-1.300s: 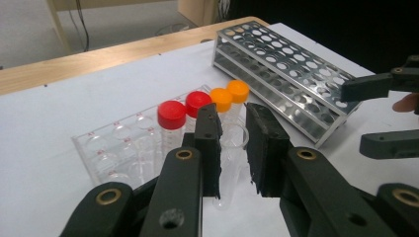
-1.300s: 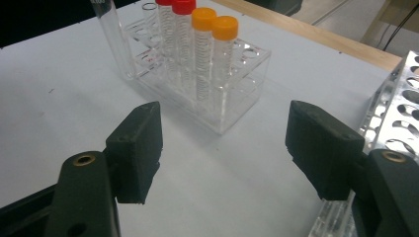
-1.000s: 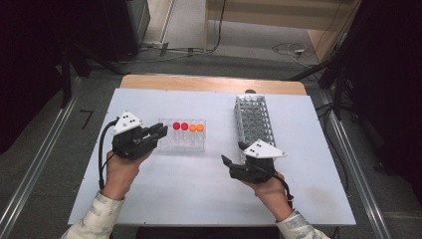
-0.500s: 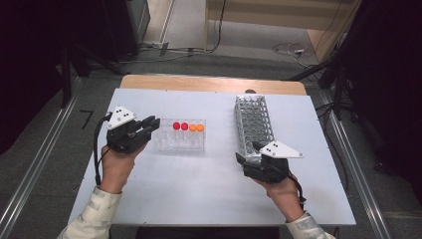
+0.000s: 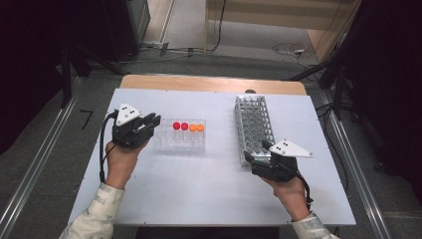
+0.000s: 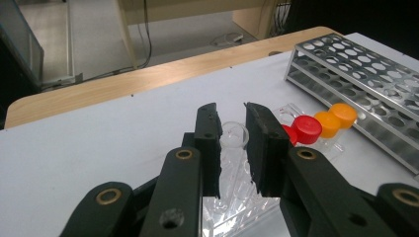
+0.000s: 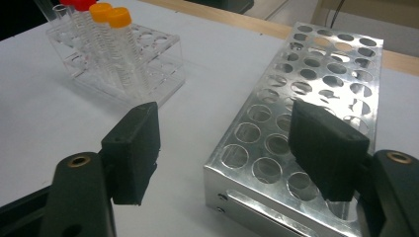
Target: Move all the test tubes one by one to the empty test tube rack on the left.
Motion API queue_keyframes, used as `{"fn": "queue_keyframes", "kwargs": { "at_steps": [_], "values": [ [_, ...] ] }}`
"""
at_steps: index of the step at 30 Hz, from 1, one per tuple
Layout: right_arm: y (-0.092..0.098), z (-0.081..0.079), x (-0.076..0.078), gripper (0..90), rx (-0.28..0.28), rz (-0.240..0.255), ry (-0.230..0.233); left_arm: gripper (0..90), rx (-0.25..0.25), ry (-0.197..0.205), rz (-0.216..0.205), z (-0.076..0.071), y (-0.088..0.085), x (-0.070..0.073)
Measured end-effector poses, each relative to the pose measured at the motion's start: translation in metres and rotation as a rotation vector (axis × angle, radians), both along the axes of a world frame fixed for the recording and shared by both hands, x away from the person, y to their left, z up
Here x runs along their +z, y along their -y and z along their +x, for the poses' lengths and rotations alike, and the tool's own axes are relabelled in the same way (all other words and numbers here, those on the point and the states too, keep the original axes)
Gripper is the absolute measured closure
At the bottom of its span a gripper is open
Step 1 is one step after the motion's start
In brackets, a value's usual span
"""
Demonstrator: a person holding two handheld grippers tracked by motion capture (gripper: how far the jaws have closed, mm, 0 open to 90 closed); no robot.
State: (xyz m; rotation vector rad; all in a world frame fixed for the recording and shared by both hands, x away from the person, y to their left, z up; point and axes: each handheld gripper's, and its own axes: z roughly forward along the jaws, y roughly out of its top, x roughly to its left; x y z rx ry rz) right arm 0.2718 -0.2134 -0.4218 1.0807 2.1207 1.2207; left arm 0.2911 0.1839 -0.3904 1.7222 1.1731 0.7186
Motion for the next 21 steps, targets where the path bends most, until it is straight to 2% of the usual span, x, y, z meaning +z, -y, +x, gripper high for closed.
{"fn": "queue_keyframes", "kwargs": {
  "at_steps": [7,13,16,21],
  "values": [
    [0.005,0.002,-0.001,24.3,-0.019,0.001,-0.007,76.4,0.003,-0.004,0.033,0.001,0.005,-0.005],
    [0.004,0.001,-0.001,24.3,-0.020,-0.003,-0.008,76.3,0.009,-0.018,0.096,0.002,0.013,-0.019],
    [0.004,0.001,-0.002,24.3,-0.023,-0.003,-0.010,76.2,0.013,-0.030,0.113,0.002,0.015,-0.025],
    [0.005,0.001,-0.002,24.3,-0.027,-0.001,-0.011,74.4,0.018,-0.039,0.075,0.001,0.013,-0.028]
  ]
}}
